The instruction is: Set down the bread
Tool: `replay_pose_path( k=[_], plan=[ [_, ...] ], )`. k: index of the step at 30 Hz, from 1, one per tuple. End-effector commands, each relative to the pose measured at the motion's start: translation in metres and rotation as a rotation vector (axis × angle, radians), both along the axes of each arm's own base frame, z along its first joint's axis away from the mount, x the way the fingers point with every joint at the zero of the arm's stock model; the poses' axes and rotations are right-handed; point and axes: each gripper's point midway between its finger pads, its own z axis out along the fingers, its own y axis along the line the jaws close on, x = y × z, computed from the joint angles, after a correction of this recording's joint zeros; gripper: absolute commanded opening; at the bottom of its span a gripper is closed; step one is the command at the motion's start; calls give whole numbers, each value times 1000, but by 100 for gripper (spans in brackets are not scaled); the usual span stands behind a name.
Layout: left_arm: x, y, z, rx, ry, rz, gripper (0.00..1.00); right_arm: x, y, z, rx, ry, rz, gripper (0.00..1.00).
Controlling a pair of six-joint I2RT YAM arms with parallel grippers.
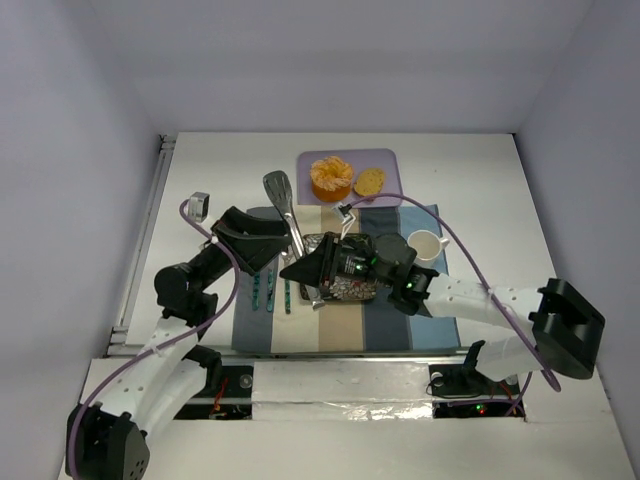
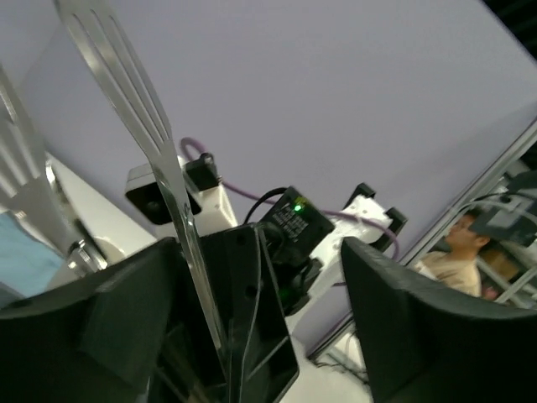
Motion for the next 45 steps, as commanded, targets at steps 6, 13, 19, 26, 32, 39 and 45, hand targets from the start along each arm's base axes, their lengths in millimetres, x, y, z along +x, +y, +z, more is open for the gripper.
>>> replay_pose_path(
  k=[6,13,19,26,32,39,45],
  plan=[
    [-5,-8,4,155,-83,4,96,23,-18,19,-65,-33,-156,45],
    [15,-2,-28,369,-18,134,99,59,-47,11,-227,-21,-292,43],
    [36,36,-69,618,144,388,99,94,-94,-36,-505,15,-415,43],
    [38,54,-104,719,199,469,46,123,-134,-65,-664,59,-467,42],
    [38,53,-113,732,188,462,0,161,-158,-85,-799,87,-524,42],
    [37,51,-111,720,141,458,10,205,-179,-115,-945,153,-540,44],
    [32,48,-108,704,107,438,18,234,-185,-119,-988,188,-534,48]
  ],
)
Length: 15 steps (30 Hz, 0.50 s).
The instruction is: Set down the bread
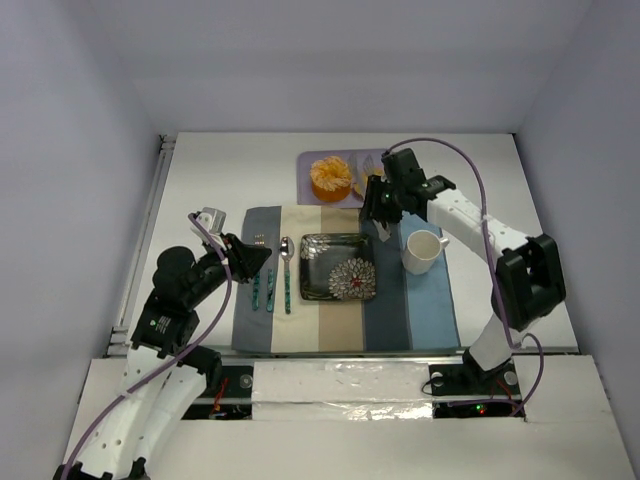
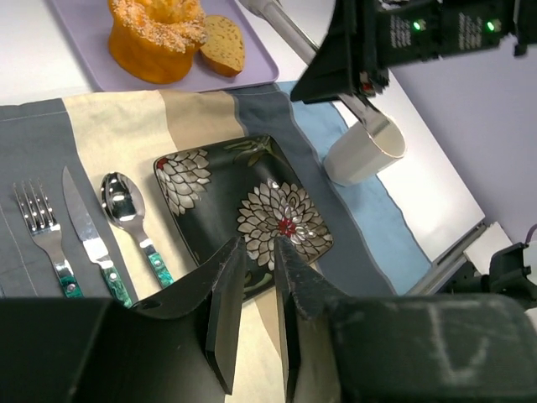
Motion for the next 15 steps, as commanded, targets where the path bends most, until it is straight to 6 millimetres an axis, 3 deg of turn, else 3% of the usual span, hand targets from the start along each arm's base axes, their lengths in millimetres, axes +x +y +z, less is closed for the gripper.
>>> replay_pose_path(
  k=[1,7,15],
  plan=[
    [-2,-5,13,-15,-78,-39,19,21,-3,25,-6,-39,16,49],
    [-6,-5,19,-21,-103,-43,20,40,0,14,-16,6,22,54],
    [-8,-5,21,-27,-113,-49,21,44,12,-6,20,60,72,56]
  ],
)
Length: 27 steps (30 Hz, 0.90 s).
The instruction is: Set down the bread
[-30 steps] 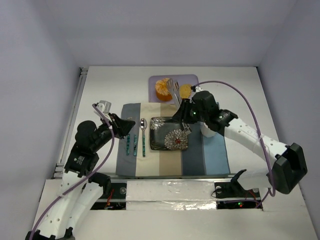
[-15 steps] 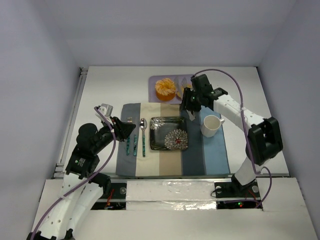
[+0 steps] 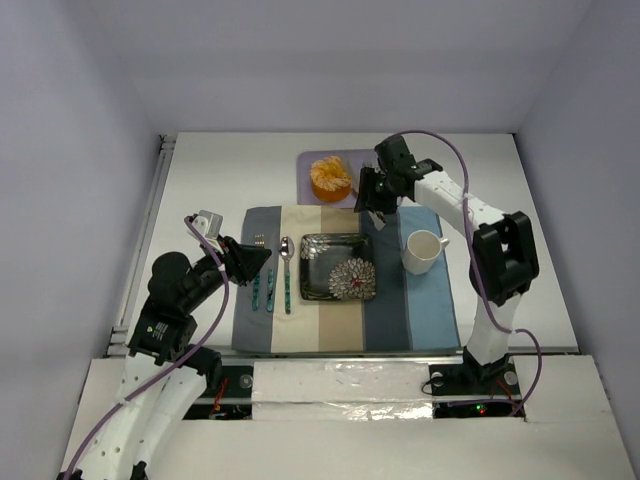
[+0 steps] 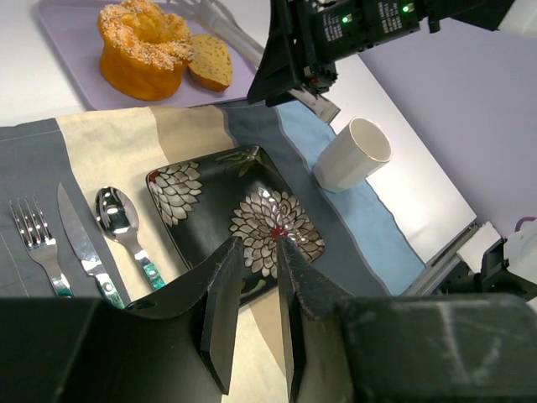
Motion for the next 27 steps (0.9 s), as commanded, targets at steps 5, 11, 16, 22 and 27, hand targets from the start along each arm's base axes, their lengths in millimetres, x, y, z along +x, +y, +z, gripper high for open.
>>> replay_pose_path(
  k=[5,11,16,22,27],
  plan=[
    [0,-5,8,-9,-56,-30,21,2,24,11,118,-17,102,56],
    [-1,-5,9,-9,-60,-34,21,4,28,0,127,9,107,53],
    [-2,-5,11,-15,-70,-32,21,4,28,-4,129,14,104,49],
    [-1,-3,12,-14,-75,-24,20,0,26,-6,128,18,100,47],
    [-1,-3,12,-15,-72,-27,20,-4,25,-13,123,29,100,52]
  ],
)
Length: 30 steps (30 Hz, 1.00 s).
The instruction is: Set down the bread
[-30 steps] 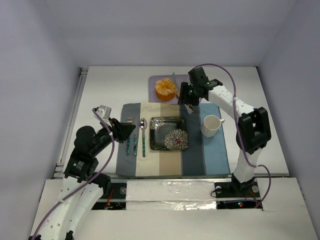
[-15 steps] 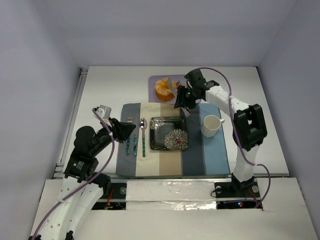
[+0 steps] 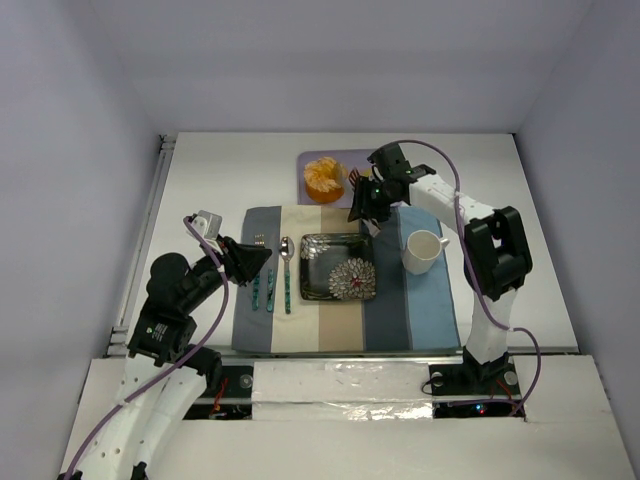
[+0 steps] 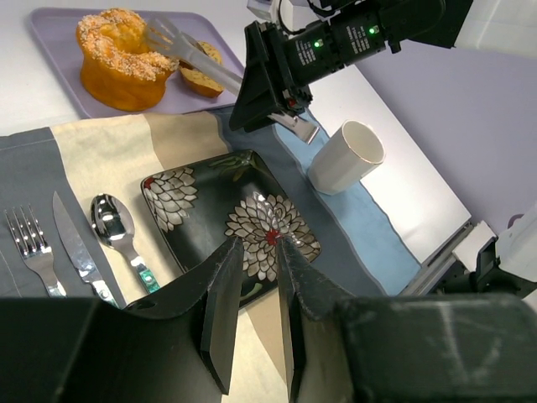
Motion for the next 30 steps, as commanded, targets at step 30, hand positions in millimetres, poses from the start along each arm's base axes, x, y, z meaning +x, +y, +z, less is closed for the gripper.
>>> replay_pose_path(
  k=[30],
  plan=[
    [5,-1,2,-3,-35,-6,19,-138,24,102,363,-159,148,21]
  ],
)
